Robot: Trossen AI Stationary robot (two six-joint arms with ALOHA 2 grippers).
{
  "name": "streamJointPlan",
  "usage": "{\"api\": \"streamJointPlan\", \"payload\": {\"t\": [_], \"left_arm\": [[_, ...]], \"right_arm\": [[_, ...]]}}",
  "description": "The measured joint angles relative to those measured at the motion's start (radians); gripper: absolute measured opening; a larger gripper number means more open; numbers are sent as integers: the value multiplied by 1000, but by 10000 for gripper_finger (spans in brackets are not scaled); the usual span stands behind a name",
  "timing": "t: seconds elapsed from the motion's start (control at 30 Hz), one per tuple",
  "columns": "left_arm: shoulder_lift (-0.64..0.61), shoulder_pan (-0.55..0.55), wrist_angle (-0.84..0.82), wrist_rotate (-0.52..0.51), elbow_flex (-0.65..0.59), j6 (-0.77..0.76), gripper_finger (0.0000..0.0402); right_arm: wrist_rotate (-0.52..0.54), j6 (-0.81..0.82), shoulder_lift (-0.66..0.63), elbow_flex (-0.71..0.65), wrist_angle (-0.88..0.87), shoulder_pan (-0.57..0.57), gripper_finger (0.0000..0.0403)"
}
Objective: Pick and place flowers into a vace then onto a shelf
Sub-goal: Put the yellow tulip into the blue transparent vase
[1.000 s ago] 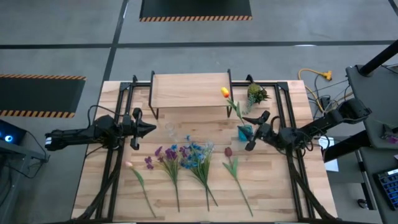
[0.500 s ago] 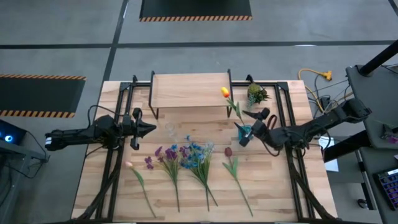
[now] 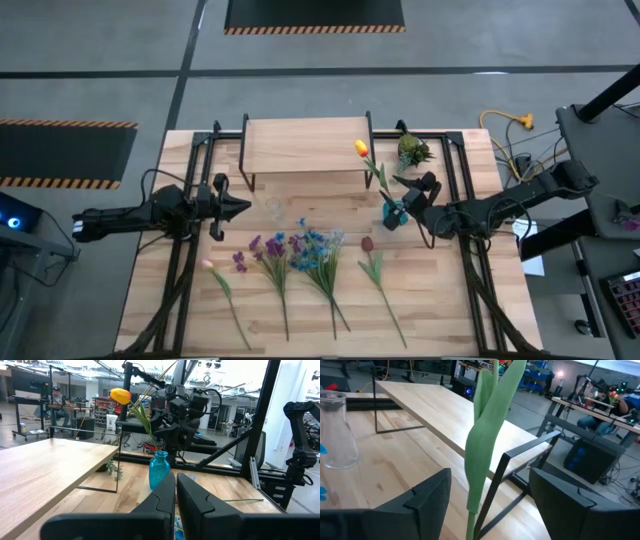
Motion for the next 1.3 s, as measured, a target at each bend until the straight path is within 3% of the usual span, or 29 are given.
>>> {"api": "streamJointPlan", "payload": {"t": [0.43, 1.17, 1.3], "left_arm": [[0, 0, 1, 0, 0, 0, 0], [0, 0, 1, 0, 0, 0, 0], [0, 0, 1, 0, 0, 0, 0]], "right_arm": [[-9, 16, 0, 1, 2, -23, 213], [-44, 46, 0, 1, 2, -23, 23], [-43, 74, 0, 1, 7, -21, 13]]}}
